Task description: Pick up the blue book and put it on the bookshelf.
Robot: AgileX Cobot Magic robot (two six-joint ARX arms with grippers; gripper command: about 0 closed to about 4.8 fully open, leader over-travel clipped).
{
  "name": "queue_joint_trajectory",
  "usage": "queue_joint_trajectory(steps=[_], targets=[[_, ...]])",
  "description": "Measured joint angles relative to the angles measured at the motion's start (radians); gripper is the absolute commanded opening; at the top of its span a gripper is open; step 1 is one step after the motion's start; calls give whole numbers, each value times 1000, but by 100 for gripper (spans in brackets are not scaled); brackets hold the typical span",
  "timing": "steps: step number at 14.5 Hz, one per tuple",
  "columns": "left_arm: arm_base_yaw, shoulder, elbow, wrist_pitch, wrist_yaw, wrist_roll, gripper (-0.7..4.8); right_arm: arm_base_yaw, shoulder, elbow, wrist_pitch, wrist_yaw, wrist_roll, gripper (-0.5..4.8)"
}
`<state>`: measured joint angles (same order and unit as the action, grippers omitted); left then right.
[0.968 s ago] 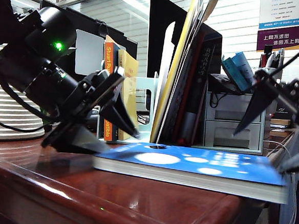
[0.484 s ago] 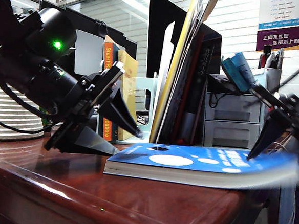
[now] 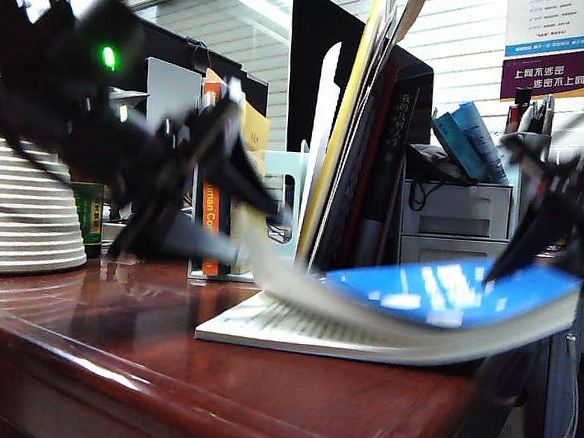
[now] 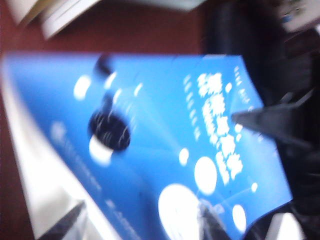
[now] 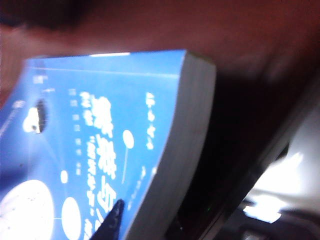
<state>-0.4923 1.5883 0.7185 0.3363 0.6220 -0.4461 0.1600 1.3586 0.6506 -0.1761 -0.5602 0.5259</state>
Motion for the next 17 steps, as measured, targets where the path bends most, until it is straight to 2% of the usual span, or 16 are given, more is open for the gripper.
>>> queue_joint_trajectory(steps=[3, 4, 5, 6, 8, 12, 14, 17], targets=[[21, -112, 63, 73, 34, 1, 288, 12, -170, -3, -29, -58, -76, -6], [40, -132, 78, 71, 33, 1, 314, 10, -215, -5, -26, -56, -80, -6], [67, -151, 94, 55, 35, 5, 415, 10, -261, -8, -23, -51, -82, -6], [87, -169, 122, 45, 58, 27, 479, 10, -307, -8, -9, -50, -83, -6], [113, -185, 200, 58, 157, 60, 479, 10, -380, -8, 52, -72, -90, -6], [107, -183, 293, 55, 362, 113, 479, 11, -493, -10, 188, -229, -91, -6], [106, -183, 308, 55, 407, 145, 479, 12, -525, -8, 277, -294, -52, -6], [92, -182, 314, -1, 443, 157, 479, 12, -521, 9, 290, -346, -17, -6]])
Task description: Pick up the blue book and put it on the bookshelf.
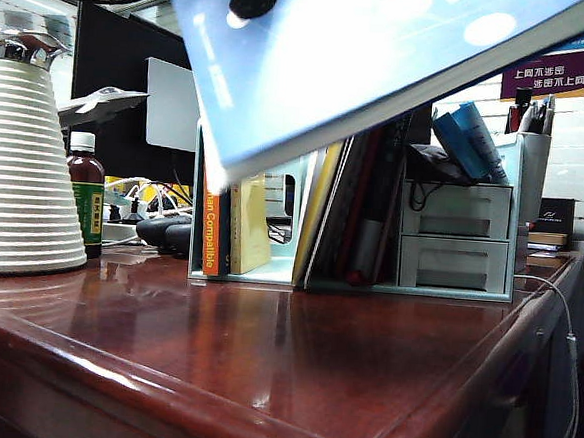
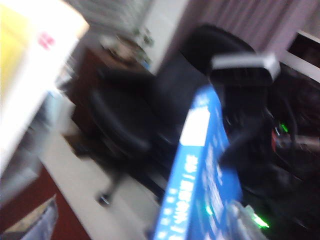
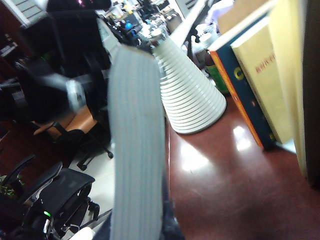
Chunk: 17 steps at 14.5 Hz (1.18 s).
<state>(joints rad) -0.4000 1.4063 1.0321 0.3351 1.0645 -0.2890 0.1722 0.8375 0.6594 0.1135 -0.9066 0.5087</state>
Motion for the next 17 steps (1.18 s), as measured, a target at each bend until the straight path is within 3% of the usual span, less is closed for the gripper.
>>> queue_joint_trajectory(steps=[3, 5, 6, 8, 9, 10, 15, 16, 17], targets=[[-72, 0, 0, -79, 7, 3, 479, 0, 0, 14, 1, -5, 3, -6], [-150, 0, 0, -101, -3, 11, 288, 0, 0, 14, 0, -34, 26, -6], [-161, 0, 0, -100, -10, 21, 245, 0, 0, 14, 0, -43, 26, -6], [-160, 1, 0, -109, -18, 24, 218, 2, 0, 15, 0, -59, 35, -6], [-160, 1, 0, -108, -18, 25, 149, 1, 0, 15, -10, -66, 37, -6], [-160, 1, 0, -108, -18, 27, -6, 3, 0, 15, -16, -67, 37, -6], [-159, 1, -1, -111, -16, 27, -6, 11, 0, 16, -22, -63, 37, -6], [-159, 1, -1, -111, -16, 27, -6, 11, 0, 16, -22, -63, 37, 33], [-159, 1, 0, -108, -17, 26, -6, 11, 0, 16, -22, -55, 37, 189]])
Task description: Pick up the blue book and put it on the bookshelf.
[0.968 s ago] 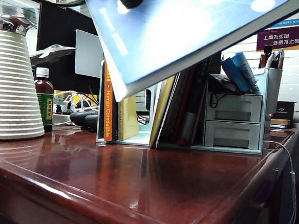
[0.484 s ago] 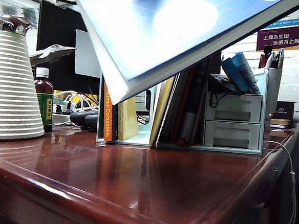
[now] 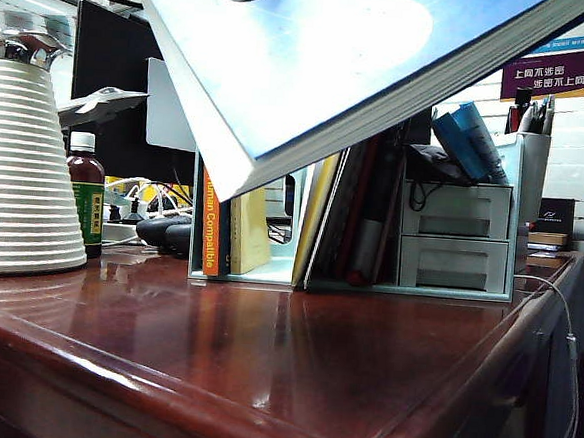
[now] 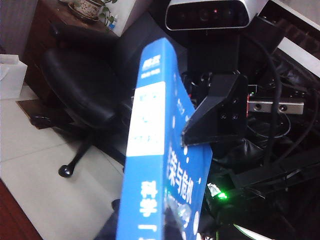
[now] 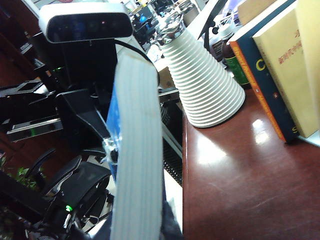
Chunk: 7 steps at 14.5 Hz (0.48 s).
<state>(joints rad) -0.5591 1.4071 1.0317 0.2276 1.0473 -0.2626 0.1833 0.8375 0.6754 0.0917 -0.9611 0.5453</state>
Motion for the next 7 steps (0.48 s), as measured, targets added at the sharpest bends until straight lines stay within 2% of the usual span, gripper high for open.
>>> queue_joint_trajectory(steps=[1, 3, 7], targets=[[0, 0, 0, 6, 0, 0, -6, 0, 0, 0, 3, 6, 0, 351], [-3, 3, 2, 33, 6, 4, -6, 0, -1, 8, 44, 13, 13, 478], [4, 6, 31, 82, -84, 3, -6, -1, -4, 8, 93, 108, 13, 479]])
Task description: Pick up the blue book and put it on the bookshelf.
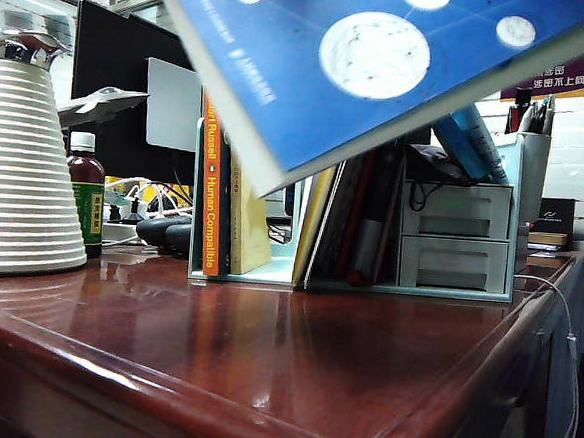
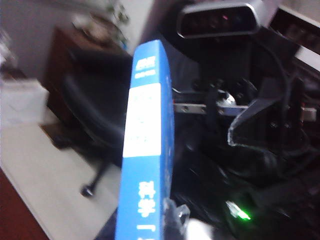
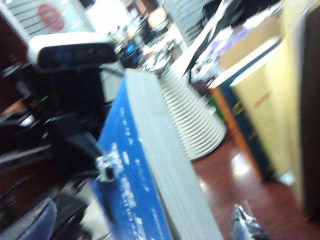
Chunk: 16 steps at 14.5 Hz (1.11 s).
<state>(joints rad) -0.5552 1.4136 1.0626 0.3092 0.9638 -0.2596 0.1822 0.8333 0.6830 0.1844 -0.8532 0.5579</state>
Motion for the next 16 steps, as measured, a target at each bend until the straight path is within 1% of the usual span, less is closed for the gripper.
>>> queue_joint_trajectory(steps=[1, 2, 3, 4, 5, 6, 7, 8, 9, 10, 11, 12, 13, 15, 16], targets=[[6, 0, 0, 34, -14, 0, -6, 0, 0, 0, 16, 29, 0, 479], [16, 0, 0, 103, -32, -7, -6, 0, 0, 0, 47, 73, 0, 479], [26, 0, 0, 172, -61, -28, -6, -6, -5, 2, 79, 109, -1, 479], [43, 0, 0, 249, -114, -69, -6, -14, -20, 5, 98, 146, -3, 479], [65, 0, -2, 328, -187, -106, -6, -19, -35, 6, 106, 175, -6, 479], [93, -2, 0, 441, -311, -142, -6, -37, -50, 4, 84, 201, -5, 479], [111, -11, 2, 526, -434, -157, -6, -62, -65, 3, 71, 240, -5, 479], [120, -15, 12, 584, -570, -153, -6, -80, -92, 3, 72, 275, -5, 423], [122, -17, 13, 605, -687, -145, -6, -81, -109, 3, 76, 275, -6, 181], [126, -17, 12, 591, -766, -108, -6, -80, -117, 3, 79, 275, -5, 50], [126, -16, 12, 577, -803, -82, -6, -80, -119, 3, 77, 274, -6, -3], [114, -14, 11, 533, -878, -21, -6, -77, -133, 3, 74, 274, -31, -3], [105, -12, 9, 515, -918, 7, -6, -71, -140, 3, 80, 274, -53, -3], [82, -5, 6, 512, -998, 55, -6, -72, -140, 3, 78, 274, -56, -3], [51, 70, 7, 565, -1154, 110, -6, -72, -140, 3, 76, 222, -57, -3]])
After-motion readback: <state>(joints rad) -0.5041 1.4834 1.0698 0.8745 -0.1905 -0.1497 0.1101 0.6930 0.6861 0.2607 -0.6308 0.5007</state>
